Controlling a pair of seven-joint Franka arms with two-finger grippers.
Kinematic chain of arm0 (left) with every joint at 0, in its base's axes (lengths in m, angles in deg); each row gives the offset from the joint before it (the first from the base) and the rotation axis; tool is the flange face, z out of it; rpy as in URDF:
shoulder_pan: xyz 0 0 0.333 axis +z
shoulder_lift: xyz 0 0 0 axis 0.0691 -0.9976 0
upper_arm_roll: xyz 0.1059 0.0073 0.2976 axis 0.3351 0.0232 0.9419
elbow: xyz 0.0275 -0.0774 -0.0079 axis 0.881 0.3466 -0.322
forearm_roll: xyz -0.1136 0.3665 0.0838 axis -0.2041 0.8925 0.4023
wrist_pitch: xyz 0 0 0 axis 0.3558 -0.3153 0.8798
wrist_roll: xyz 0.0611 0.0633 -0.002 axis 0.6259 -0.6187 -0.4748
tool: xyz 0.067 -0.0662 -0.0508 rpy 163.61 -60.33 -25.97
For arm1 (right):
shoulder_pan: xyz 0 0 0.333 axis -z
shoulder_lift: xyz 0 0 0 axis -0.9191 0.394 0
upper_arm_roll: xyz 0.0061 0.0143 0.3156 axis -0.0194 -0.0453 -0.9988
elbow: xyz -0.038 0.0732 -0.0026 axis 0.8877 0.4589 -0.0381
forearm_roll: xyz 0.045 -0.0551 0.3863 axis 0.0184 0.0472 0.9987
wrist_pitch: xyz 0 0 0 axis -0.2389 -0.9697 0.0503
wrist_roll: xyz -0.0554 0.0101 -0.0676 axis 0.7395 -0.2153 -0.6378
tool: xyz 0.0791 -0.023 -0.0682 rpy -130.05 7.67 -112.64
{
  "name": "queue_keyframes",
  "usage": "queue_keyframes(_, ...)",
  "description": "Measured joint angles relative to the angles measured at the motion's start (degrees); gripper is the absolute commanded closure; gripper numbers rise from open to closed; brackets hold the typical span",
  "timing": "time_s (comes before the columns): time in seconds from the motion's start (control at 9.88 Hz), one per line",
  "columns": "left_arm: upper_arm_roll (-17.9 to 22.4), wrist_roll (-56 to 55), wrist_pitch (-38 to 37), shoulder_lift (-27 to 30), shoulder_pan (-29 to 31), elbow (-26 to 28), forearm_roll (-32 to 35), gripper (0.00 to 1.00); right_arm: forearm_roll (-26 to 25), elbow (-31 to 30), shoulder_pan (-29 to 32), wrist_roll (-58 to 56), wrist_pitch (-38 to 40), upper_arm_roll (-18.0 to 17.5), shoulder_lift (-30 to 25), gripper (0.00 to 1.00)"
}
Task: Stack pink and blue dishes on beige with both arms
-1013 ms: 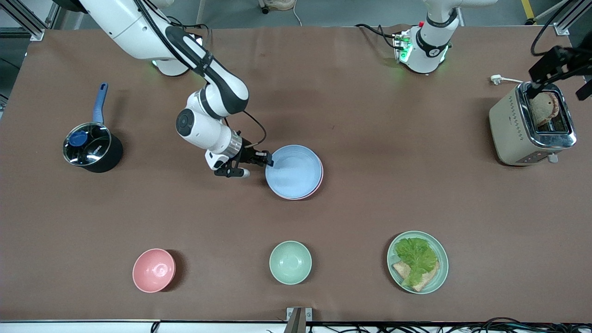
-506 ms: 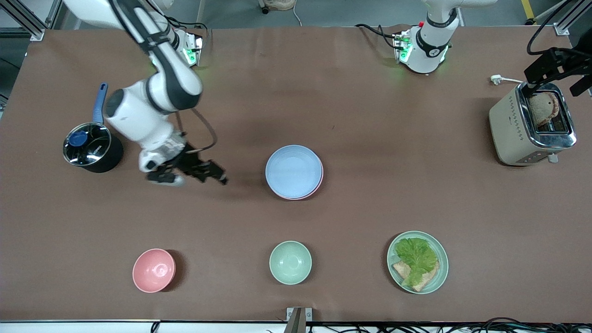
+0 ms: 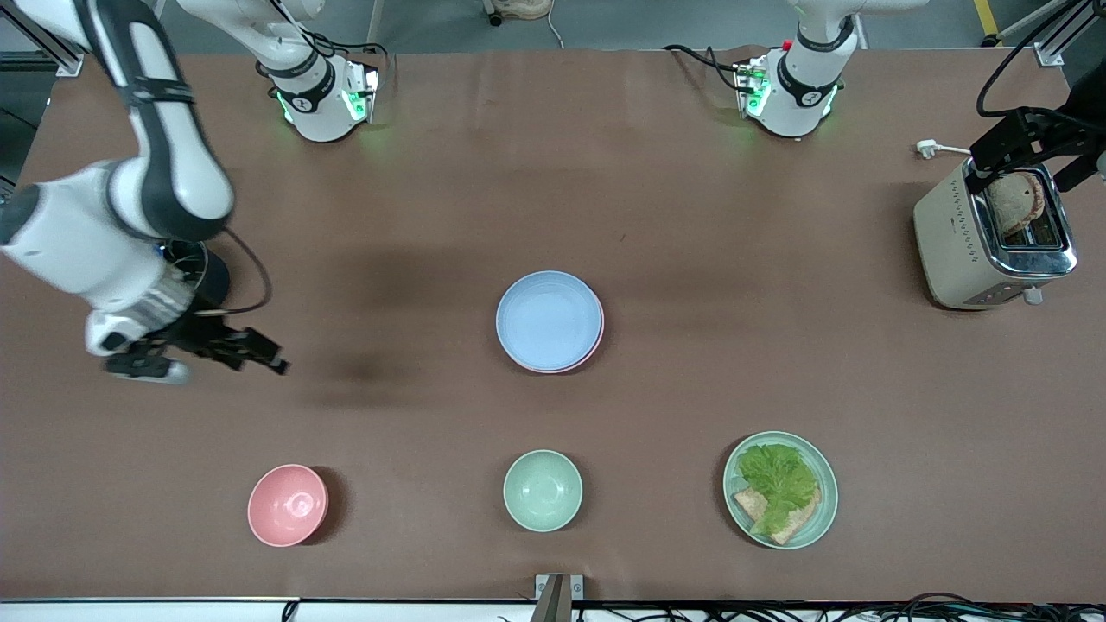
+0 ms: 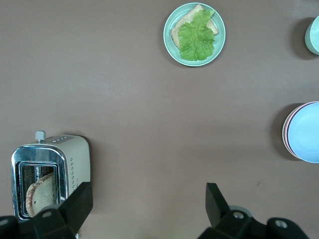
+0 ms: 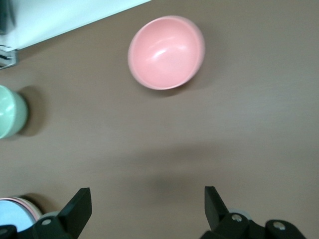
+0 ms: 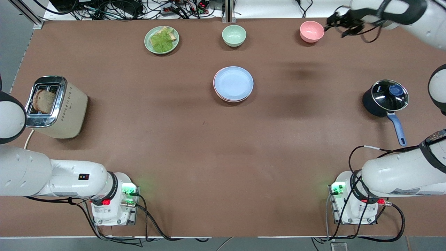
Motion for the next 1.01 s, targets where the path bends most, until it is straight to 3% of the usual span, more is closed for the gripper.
queue_keyframes(0.3, -0.05, 0.01, -1.29, -0.05, 0.14, 0.16, -2.99, 0.00, -6.07, 12.11, 0.13, -0.03, 19.88, 5.35, -1.93, 0.00)
queue_keyframes(0.61, -0.04, 0.11, -1.30, -0.13, 0.23, 0.25, -3.78, 0.00, -11.39, 22.70, 0.23, 0.08, 38.64, 6.28, -3.86, 0.00)
queue_keyframes(0.81, -0.03, 0.49, -1.30, -0.13, 0.38, 0.26, -2.82, 0.00, -12.99, 26.76, 0.40, 0.26, 42.92, 6.29, -5.76, 0.00)
queue_keyframes(1.01, -0.11, 0.75, -1.32, -0.12, 0.40, 0.26, -1.20, 0.00, -13.18, 22.97, 0.43, 1.16, 41.62, 6.15, -10.13, 0.00)
